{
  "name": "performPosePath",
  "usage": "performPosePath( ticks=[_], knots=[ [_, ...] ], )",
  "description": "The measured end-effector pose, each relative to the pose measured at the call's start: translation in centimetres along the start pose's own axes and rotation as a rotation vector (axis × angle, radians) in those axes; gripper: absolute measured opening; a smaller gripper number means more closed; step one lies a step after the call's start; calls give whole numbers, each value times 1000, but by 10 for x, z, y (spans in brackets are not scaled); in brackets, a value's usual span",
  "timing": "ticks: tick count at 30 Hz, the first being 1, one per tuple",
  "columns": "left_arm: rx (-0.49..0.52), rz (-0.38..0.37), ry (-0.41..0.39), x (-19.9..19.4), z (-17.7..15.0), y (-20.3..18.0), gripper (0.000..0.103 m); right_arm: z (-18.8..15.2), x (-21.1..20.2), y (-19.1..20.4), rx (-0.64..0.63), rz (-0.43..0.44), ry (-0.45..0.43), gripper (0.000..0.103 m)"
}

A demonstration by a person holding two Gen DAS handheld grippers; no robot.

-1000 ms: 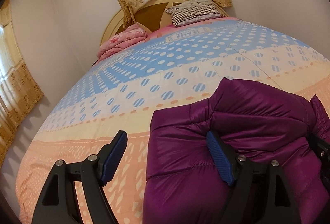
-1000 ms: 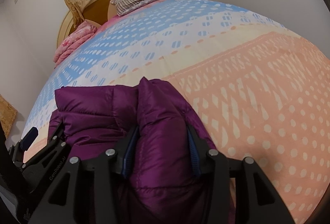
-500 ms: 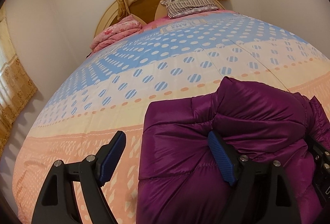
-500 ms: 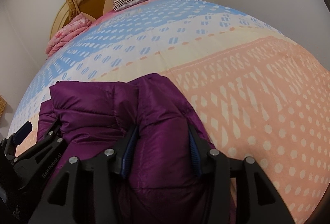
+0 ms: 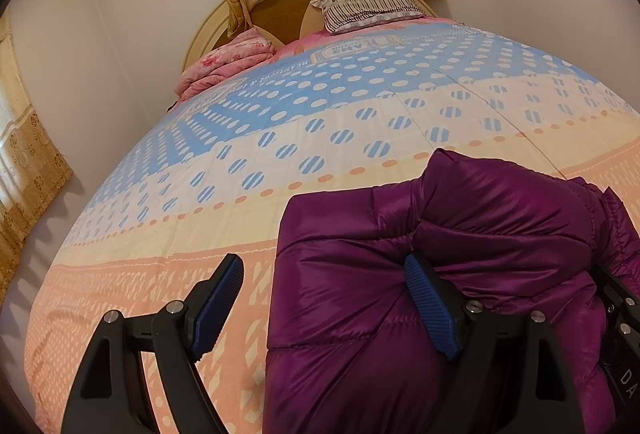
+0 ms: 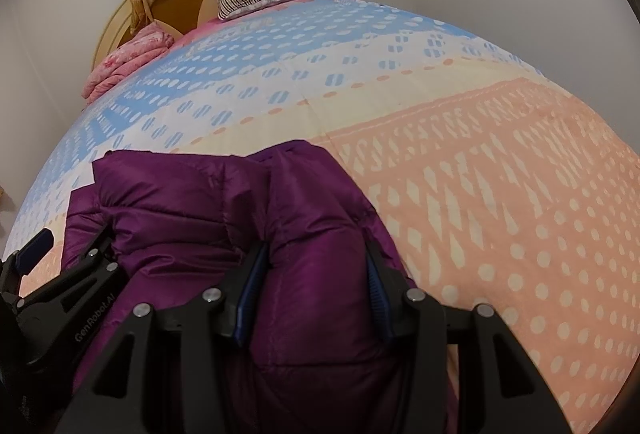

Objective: Fold large clothes
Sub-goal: 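Hold the folded purple jacket with both tools and lift it off the bed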

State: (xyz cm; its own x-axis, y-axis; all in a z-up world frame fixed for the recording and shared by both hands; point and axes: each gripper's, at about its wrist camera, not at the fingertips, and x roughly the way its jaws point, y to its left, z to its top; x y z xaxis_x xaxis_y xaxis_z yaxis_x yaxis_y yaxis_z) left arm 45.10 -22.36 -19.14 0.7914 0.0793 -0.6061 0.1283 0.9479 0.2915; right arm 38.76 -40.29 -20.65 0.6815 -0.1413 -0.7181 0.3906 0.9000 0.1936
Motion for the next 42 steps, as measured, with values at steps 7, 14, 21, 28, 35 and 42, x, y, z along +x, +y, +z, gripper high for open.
performPosePath(
  ticks=[7,14,21,28,35,42],
  knots=[
    [0,0,0,0,0,0,83,0,1,0,-1,0,2,49],
    [26,23,19,-6,2,1,83,2,0,0,-13,10,24,50],
    [-152,-36,23,-56,-2,29,88,19,-49,-24,37,62,-79,54],
    [-86,27,-16,-40,-23,5,97,-7,-17,-21,-16,61,-20,50],
    [-94,8,22,-29,-23,5,100,-8,-9,-29,15,89,7,51],
    [-96,8,24,-29,-26,2,100,-9,-8,-30,24,89,11,52]
  ],
)
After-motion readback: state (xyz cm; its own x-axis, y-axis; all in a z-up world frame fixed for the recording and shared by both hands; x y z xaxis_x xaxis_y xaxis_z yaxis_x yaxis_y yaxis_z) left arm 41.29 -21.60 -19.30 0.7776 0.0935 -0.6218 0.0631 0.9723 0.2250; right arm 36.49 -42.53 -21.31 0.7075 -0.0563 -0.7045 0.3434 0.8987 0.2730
